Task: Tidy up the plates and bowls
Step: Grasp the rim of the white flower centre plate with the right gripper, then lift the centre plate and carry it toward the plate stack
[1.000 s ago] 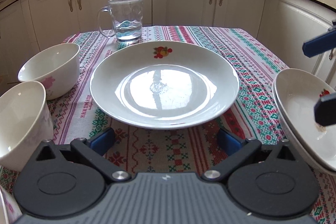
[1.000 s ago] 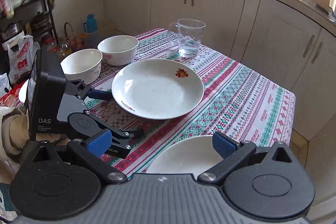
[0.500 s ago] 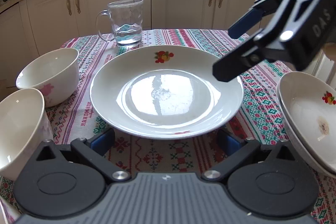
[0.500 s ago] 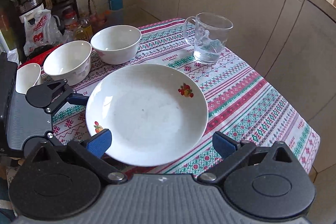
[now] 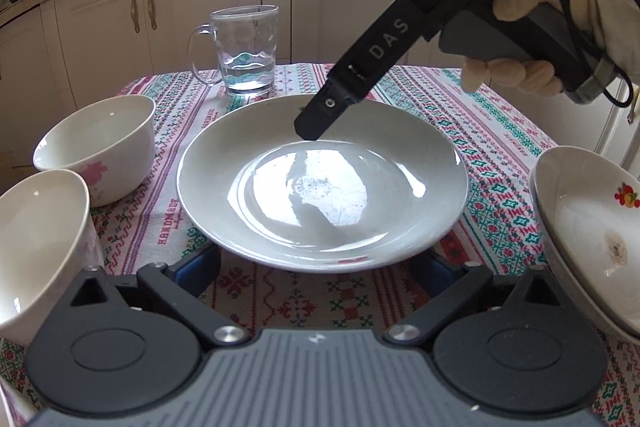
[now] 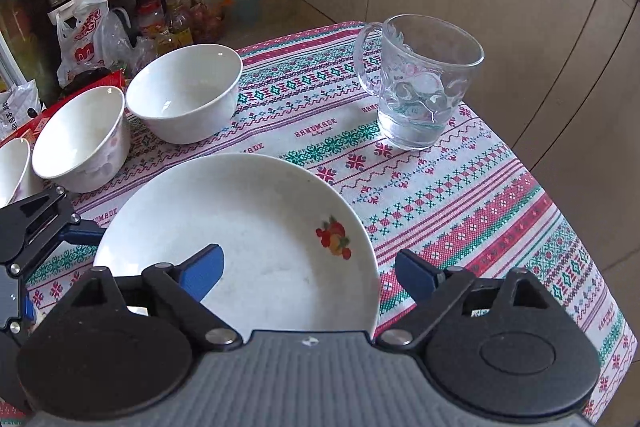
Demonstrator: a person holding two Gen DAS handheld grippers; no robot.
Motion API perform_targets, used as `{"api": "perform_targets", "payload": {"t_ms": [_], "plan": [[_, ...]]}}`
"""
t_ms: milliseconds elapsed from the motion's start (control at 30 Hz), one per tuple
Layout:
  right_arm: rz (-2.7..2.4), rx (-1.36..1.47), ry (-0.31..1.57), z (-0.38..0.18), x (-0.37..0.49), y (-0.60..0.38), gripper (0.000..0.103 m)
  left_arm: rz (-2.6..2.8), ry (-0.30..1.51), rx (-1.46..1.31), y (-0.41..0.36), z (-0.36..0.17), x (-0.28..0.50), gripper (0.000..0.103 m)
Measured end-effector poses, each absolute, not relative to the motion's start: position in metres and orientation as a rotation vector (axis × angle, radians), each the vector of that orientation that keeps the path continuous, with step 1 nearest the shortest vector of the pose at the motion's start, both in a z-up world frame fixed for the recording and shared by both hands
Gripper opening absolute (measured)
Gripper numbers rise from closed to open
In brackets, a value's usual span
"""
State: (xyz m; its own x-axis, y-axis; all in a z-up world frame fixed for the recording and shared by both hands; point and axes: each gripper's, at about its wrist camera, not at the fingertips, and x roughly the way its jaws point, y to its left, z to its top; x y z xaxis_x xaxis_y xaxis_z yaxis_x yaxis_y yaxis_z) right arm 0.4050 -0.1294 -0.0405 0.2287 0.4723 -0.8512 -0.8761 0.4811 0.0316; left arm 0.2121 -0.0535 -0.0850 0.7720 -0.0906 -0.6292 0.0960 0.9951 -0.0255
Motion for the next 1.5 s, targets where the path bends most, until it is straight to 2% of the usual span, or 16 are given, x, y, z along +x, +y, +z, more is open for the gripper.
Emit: {"api": "perform_targets", "payload": {"t_ms": [200, 367, 467, 1500], "plan": [[1.02, -0.517, 0.967, -0.051, 0.421, -0.118, 0.086, -0.105, 0.682, 0.002, -0.052, -0.086, 0.213, 0.099], [1.052, -0.5, 1.003, -0.056, 0.43, -0.114, 0.074, -0.097, 0.679, 0.016, -0.052, -0.087, 0.213, 0.099], [1.076, -0.489, 1.027, -0.059, 0.433, -0.114, 0.071, -0.099, 0.68, 0.017, -0.051, -0.087, 0.213, 0.099], [1.126, -0.404, 1.099, -0.062, 0.436, -0.12, 0.07, -0.103, 0.681, 0.124, -0.056, -0.081, 0.208, 0.101]]}}
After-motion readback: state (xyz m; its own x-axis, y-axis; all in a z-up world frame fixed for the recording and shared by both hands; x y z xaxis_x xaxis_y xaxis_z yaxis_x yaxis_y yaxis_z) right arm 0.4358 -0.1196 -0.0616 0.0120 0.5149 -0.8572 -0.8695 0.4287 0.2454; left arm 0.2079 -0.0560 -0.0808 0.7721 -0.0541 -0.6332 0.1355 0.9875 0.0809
